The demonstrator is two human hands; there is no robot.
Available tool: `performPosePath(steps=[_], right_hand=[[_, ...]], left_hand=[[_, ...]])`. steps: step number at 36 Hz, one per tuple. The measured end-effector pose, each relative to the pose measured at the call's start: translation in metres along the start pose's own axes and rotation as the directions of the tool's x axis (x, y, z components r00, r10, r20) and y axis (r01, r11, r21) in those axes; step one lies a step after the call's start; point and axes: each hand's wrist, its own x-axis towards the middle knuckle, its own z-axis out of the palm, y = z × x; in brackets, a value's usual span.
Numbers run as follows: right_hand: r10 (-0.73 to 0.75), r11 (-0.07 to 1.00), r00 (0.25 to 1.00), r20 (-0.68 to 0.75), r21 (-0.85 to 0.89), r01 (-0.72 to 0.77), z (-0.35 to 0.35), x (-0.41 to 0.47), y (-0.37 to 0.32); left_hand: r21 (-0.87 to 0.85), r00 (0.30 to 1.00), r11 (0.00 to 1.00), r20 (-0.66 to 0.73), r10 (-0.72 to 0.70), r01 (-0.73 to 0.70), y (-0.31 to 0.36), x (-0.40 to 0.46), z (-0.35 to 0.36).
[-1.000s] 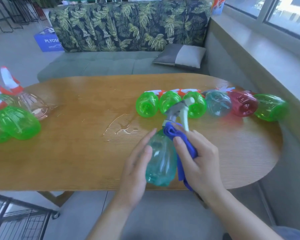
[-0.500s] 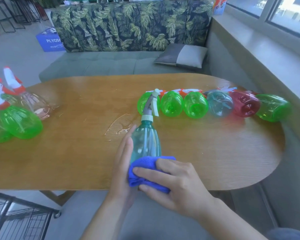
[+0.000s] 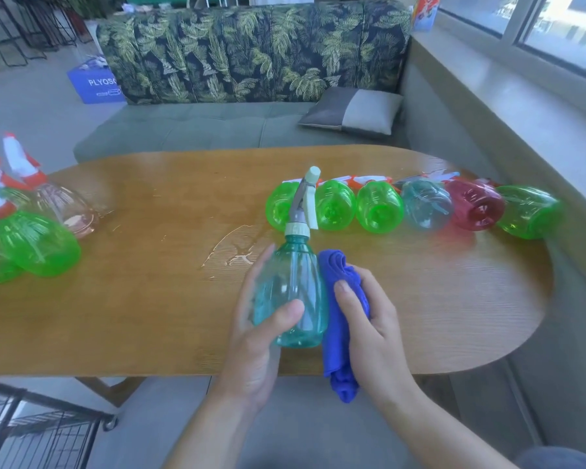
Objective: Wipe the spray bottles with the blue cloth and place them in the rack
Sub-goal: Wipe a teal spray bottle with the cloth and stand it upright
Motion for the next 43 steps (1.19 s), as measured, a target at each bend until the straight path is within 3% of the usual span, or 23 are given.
performPosePath(steps=[8,12,17,24,33,43], right_hand=[[-0.012,1.000,1.000,-0.027,-0.028,0.011,-0.002,0.002,0.003],[-0.140,0.968,0.988,-0.059,-0.217,0.124,-0.006,0.003,0.004],[-0.355,0.840,0.935,-0.012,-0.442,0.314,-0.009,0.003,0.009],[-0.376,0.805,0.926,0.033,-0.483,0.344,-0.012,0.002,0.013],[-0.396,0.716,0.910,0.119,-0.581,0.387,-0.010,0.000,0.012],[-0.468,0.736,0.884,0.018,-0.545,0.401,-0.019,0.021,-0.009]], left_hand=[[0.016,0.996,0.998,-0.066,0.057,-0.056,-0.001,0.001,0.001],[0.061,0.996,0.996,-0.052,0.069,-0.065,-0.006,0.005,-0.004],[0.073,0.997,0.995,-0.024,0.068,-0.066,-0.010,0.002,-0.001],[0.207,0.996,0.975,0.009,0.085,-0.085,-0.012,-0.002,-0.002],[0.164,0.994,0.983,-0.055,0.098,-0.087,-0.010,0.001,-0.004],[0.206,0.994,0.973,-0.009,0.109,-0.105,-0.012,-0.001,0.005]])
